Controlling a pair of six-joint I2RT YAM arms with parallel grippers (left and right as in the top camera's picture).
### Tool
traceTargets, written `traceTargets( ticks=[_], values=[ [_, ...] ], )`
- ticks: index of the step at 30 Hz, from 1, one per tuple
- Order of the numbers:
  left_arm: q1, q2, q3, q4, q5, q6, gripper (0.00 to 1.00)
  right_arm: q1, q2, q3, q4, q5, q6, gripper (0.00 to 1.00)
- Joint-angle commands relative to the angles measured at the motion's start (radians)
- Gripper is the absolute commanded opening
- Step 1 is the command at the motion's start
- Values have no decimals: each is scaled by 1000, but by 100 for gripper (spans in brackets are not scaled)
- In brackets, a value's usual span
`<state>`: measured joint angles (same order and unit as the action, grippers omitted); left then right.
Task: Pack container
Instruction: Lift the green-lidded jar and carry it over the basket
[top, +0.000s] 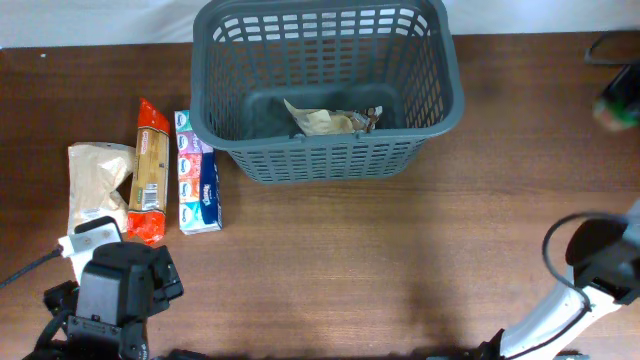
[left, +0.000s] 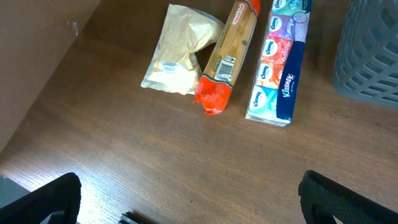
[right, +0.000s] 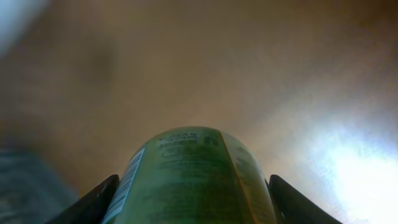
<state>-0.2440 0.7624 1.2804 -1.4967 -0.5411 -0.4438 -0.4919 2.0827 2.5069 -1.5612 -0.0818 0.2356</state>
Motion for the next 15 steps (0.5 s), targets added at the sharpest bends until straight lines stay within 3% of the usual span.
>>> traceTargets(
  ticks=[1, 9, 15],
  values=[
    [-2, 2, 10, 0, 3, -12, 100, 53, -75, 218, -27, -159, 5, 4],
    [-2, 2, 10, 0, 3, -12, 99, 237, -86, 594, 45, -449, 40, 4],
    [-2, 2, 10, 0, 3, -12, 100, 449, -80, 626, 136, -445, 106, 4]
  ],
)
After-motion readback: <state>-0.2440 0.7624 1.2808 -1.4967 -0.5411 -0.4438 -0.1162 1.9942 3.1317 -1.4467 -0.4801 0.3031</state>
